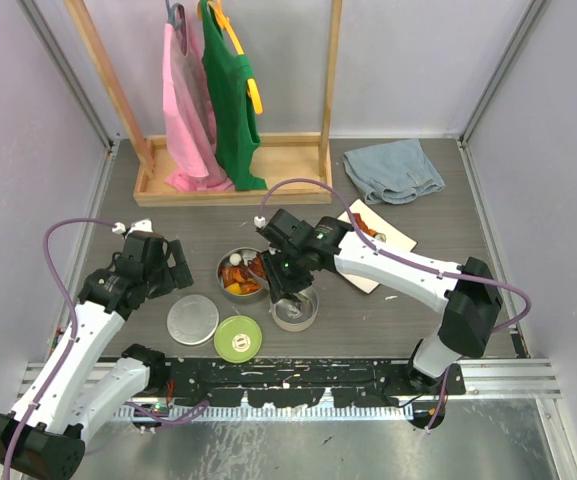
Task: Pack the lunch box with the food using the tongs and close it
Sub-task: Adjust the fake food on the plate.
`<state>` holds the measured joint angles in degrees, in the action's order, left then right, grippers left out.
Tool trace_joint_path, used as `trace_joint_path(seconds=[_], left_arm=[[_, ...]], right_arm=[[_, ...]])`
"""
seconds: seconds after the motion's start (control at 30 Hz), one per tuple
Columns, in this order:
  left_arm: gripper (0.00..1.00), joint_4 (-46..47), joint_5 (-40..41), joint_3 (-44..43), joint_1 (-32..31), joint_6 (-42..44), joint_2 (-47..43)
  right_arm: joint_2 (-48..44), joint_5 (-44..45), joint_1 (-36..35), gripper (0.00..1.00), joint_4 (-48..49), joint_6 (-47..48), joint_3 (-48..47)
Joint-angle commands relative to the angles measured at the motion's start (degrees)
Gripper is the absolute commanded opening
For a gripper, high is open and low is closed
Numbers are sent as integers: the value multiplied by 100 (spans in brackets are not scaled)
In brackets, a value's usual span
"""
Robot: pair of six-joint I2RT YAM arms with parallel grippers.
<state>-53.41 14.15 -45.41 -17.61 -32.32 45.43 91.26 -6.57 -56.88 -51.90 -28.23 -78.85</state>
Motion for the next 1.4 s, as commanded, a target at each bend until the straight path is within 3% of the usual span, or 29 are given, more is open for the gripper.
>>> trace_joint_path(seconds=[0.0, 0.17, 0.37, 0.67, 0.97, 1.13, 1.2, 1.37], left_arm=[[98, 199, 17, -126, 20, 27, -17], [98, 203, 17, -117, 20, 24, -50], [98, 197, 14, -125, 16, 32, -34], [98, 201, 26, -115, 18, 32, -35], [98, 195, 43, -117, 19, 25, -44], [98, 196, 44, -117, 13, 22, -34], [98, 186, 42, -125, 20, 24, -30], [98, 188, 44, -125, 20, 24, -34]], right_arm=[[-150, -467, -16, 38, 535, 151, -1], [-127, -572, 59, 28, 757, 324, 151], [-81, -656, 242, 24, 787, 520, 143], [-769, -954, 550, 22, 1152, 358, 466], [-447, -1349, 582, 23, 1676, 267, 649], [-220, -1361, 636, 29, 1742, 317, 747], [-104, -1310, 665, 38, 1664, 358, 775], [-270, -732, 730, 50, 1399, 363, 630]])
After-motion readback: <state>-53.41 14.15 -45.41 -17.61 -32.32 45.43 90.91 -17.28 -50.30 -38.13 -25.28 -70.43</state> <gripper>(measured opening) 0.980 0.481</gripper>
